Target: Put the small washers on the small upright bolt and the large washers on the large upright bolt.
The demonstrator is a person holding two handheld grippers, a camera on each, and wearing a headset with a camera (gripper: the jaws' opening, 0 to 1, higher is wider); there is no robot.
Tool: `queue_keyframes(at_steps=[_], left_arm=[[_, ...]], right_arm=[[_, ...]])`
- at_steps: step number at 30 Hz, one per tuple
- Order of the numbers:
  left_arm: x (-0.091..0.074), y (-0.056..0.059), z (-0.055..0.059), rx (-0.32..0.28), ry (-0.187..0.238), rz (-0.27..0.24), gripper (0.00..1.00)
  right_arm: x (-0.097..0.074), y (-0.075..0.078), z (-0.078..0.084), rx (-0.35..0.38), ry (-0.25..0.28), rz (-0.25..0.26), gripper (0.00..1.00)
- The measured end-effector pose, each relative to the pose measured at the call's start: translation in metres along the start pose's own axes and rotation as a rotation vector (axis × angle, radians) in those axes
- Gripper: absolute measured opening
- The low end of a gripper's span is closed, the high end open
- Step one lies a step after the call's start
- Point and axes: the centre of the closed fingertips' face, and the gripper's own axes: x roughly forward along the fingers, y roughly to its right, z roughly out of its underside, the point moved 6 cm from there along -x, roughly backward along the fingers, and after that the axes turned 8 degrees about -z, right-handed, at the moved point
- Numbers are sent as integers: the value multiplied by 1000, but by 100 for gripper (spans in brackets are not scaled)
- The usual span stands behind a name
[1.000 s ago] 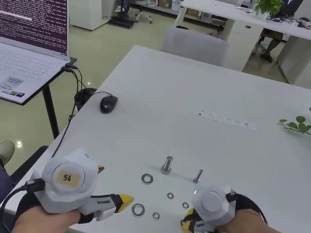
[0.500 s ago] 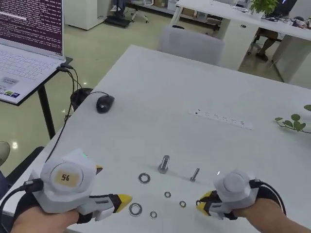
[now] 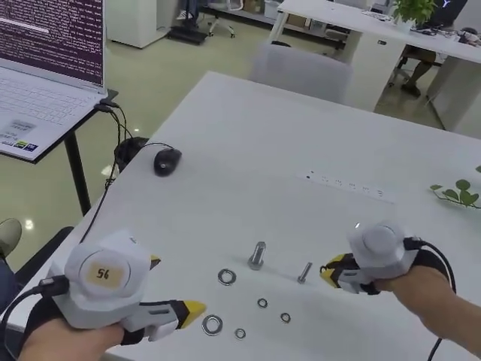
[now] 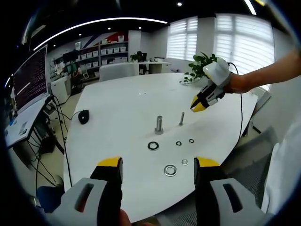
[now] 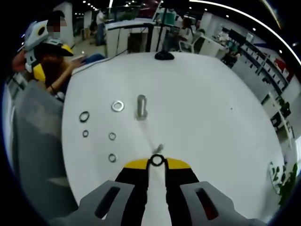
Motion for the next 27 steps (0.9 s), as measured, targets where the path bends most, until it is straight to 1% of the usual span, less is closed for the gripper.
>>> queue_keyframes(at_steps=[4,7,10,16,27], left_arm=[[-1,0,0,2,-3,-2,61],[-3,-1,1,1,-4,-6,61],[-4,-2,2,-4,-7,-11,61],[-5,-5,4,-11,-13,-18,61],[-2,-5,2,-11,-13,-14,61]], right_arm=[[8,3,-7,-19,-13,-9,13],[12,5,-10,-18,-20,-14,13],[17,7,-9,-18,-33,-21,13],[20,7,-7,-19,-49,-28,13],[26,12,-6,-15,-63,-34,13]])
